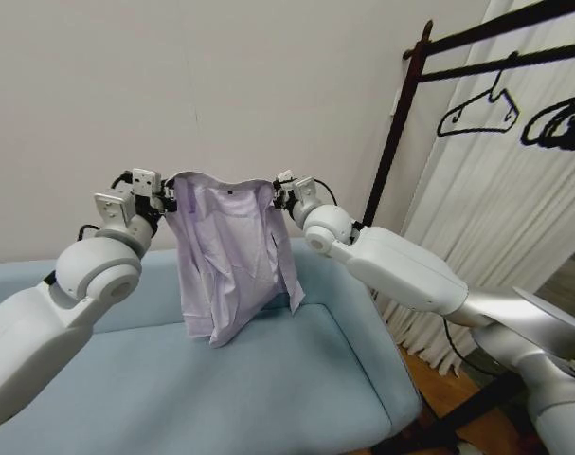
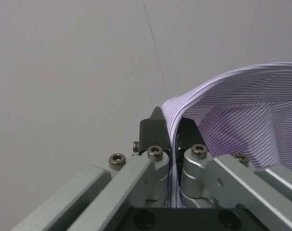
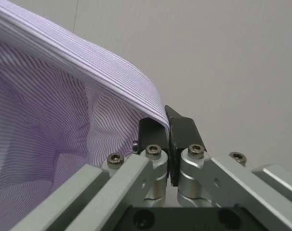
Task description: Pick up the clothes from the sofa and hang them on the clothes hanger.
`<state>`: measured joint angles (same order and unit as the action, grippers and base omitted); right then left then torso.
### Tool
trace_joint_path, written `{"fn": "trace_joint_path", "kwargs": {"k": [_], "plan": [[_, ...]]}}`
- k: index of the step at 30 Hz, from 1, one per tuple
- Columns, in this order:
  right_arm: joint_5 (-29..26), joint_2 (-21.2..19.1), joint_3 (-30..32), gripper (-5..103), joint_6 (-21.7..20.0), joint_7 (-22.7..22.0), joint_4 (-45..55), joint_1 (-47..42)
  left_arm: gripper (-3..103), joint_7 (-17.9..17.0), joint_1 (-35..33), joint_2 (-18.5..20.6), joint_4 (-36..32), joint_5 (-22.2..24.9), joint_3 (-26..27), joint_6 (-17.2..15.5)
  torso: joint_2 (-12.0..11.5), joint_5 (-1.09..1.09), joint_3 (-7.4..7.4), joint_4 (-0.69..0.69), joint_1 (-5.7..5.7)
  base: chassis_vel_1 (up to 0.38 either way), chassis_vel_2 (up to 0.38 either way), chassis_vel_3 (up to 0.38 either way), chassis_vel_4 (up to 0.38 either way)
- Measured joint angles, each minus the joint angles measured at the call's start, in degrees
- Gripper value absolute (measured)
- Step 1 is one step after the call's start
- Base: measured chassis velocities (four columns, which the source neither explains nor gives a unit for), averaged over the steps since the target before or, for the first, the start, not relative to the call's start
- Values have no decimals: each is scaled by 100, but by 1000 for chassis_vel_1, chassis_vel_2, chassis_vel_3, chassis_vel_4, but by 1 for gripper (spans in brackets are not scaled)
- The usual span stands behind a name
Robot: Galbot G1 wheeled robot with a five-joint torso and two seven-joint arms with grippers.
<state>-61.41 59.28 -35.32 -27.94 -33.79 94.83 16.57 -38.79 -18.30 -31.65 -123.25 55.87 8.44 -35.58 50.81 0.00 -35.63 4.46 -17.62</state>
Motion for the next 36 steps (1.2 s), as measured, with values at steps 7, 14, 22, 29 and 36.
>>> {"fn": "trace_joint_path", "kwargs": {"k": [7,14,22,29,36], "plan": [[-82,104,120,1,29,2,-109,21,1,-152,159,74,57,318,35,-107,0,0,0,1,0,0,0,0,0],[-285,202,136,0,15,-107,-151,184,1,68,598,112,316,396,-125,-38,0,0,0,1,0,0,0,0,0],[-672,255,118,5,-67,-396,-84,216,1,388,1397,243,726,694,-464,-104,0,0,0,1,-1,0,0,0,0],[-960,285,223,37,-65,-520,45,174,1,435,2375,182,1119,1367,-1142,-289,0,0,0,1,0,0,0,0,0],[-1014,167,541,59,-93,-810,124,233,1,422,3180,-158,1581,1497,-1833,-358,0,1,0,1,-1,0,0,0,0]]}}
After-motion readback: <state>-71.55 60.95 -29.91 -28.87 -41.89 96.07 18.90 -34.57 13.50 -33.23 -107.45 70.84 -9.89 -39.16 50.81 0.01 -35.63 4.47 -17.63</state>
